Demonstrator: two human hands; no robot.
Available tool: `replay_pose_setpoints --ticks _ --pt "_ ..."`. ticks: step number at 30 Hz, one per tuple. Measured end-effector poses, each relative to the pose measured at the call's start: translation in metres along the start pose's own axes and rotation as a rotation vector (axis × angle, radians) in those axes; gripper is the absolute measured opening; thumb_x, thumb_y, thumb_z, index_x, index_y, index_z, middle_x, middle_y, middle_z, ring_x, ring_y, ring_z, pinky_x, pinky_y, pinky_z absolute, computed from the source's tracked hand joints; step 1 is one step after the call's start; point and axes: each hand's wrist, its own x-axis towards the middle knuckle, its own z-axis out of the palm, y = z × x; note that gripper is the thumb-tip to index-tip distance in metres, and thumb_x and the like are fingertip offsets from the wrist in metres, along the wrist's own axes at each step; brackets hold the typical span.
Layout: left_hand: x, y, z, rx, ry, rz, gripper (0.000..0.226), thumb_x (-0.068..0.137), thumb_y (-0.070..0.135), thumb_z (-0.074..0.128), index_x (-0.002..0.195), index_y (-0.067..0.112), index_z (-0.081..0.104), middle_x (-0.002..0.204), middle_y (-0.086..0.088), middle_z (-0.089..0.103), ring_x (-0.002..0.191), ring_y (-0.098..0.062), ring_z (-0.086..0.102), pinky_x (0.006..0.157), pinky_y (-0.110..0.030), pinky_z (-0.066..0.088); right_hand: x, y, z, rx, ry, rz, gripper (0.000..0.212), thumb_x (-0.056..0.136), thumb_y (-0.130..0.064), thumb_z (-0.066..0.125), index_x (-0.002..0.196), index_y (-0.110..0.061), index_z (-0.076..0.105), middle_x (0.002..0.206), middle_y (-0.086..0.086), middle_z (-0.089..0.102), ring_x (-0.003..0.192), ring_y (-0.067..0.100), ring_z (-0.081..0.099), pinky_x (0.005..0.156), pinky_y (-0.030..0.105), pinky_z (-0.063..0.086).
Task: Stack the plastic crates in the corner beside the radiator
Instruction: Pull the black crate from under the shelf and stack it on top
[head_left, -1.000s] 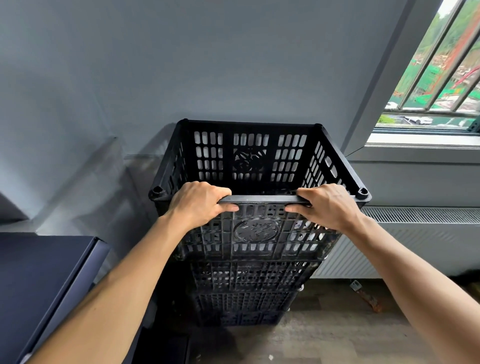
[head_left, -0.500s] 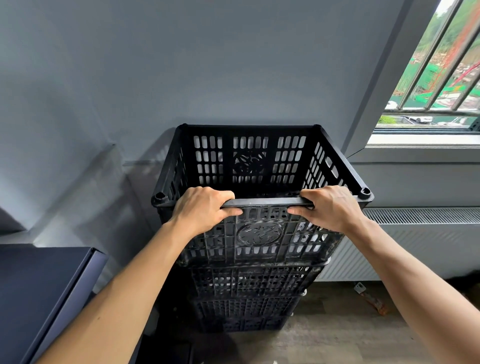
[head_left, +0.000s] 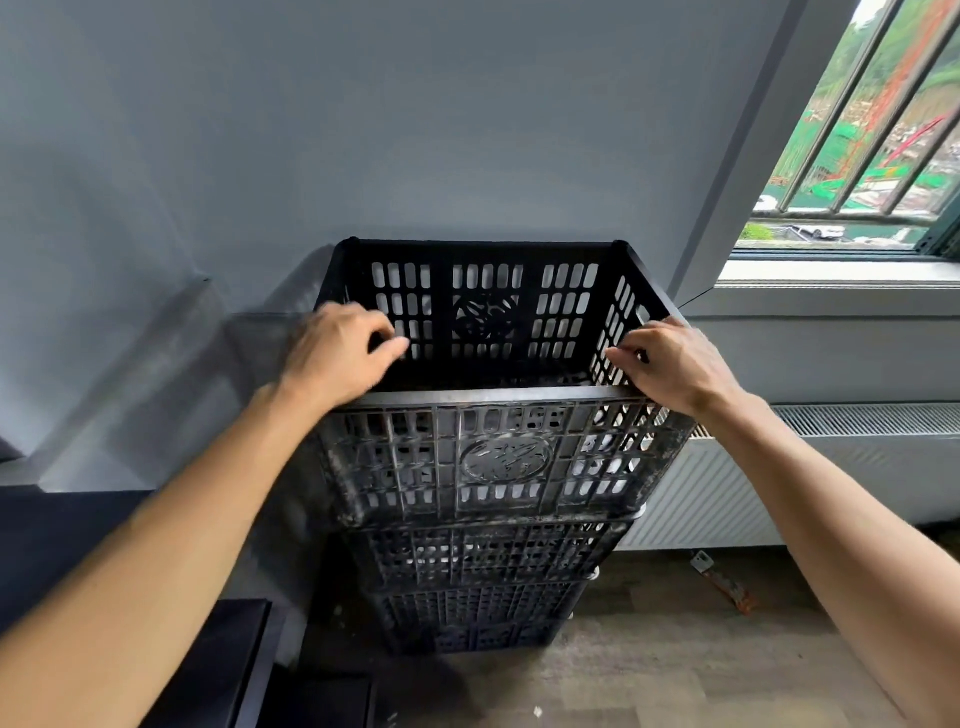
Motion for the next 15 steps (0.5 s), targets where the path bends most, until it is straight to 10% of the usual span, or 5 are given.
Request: replay_pose_setpoints --ticks 4,9,15 --pt "0.01 -0.038 0.007 0.156 -0.099 -0.264 0.035 0.089 0.043 0.063 0.117 0.022 0.066 0.136 -0.018 0.049 0.128 -0.04 0.042 0.105 -0.052 0.039 0.017 0.012 0.006 -0.075 -0.097 0.199 0.028 0.094 -0.046 0.057 0.107 -0.029 0.074 0.125 0.003 0.061 0.117 0.029 0.039 0.095 0.043 0.038" --pt "0.017 -0.044 0.019 0.032 -0.242 -0.437 0.04 0.094 0.026 0.057 0.134 0.026 0.054 0.134 -0.015 0.051 0.115 -0.036 0.057 0.095 -0.042 0.049 0.025 0.012 0.009 -0.036 -0.111 0.422 0.025 0.089 -0.041 0.063 0.109 -0.027 0.07 0.14 0.011 0.039 0.129 0.034 0.028 0.097 0.048 0.045" --pt "0.019 -0.054 0.027 -0.228 -0.115 -0.523 0.044 0.094 0.004 0.043 0.124 0.032 0.059 0.117 -0.015 0.066 0.097 -0.038 0.067 0.08 -0.047 0.059 0.021 0.005 0.012 -0.112 -0.14 0.584 0.03 0.089 -0.021 0.057 0.117 -0.024 0.066 0.118 0.014 0.049 0.099 0.04 0.058 0.086 0.042 0.049"
